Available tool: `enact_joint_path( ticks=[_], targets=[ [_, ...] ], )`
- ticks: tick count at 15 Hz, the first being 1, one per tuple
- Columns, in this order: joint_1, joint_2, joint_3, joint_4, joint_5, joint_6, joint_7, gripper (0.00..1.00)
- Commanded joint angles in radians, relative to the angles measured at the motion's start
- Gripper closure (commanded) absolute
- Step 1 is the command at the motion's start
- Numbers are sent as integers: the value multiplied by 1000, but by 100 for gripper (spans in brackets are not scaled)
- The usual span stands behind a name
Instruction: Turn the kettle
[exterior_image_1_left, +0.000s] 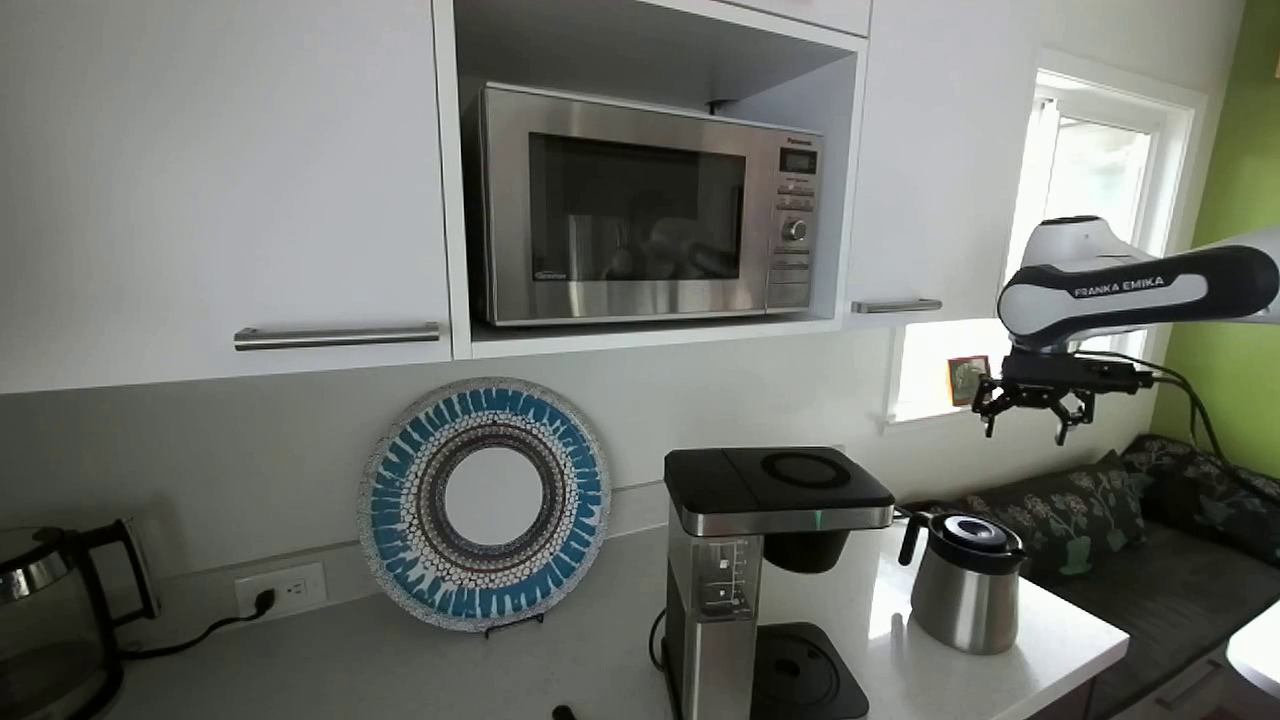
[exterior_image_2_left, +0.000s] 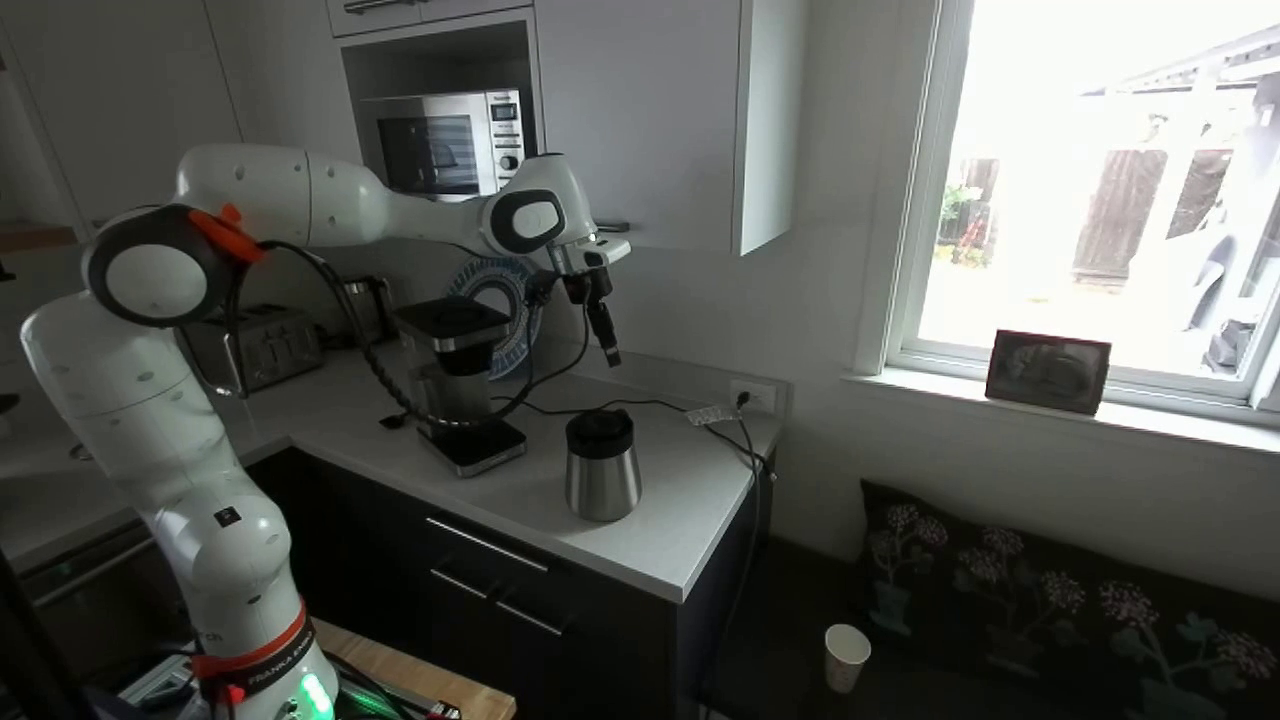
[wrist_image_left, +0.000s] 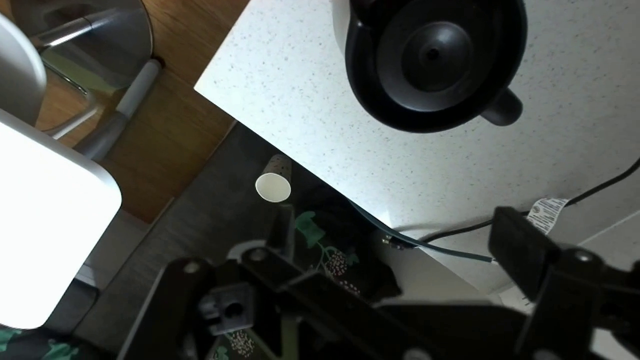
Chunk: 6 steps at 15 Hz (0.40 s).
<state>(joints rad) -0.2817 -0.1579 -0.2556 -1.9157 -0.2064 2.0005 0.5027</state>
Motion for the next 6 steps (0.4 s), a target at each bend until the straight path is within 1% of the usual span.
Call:
enact_joint_path(
  ticks=[1,6],
  targets=[
    [-8,2,7,2,6,2,-5,0],
    [-8,3,7,-4,9,10,-9,0]
  ],
)
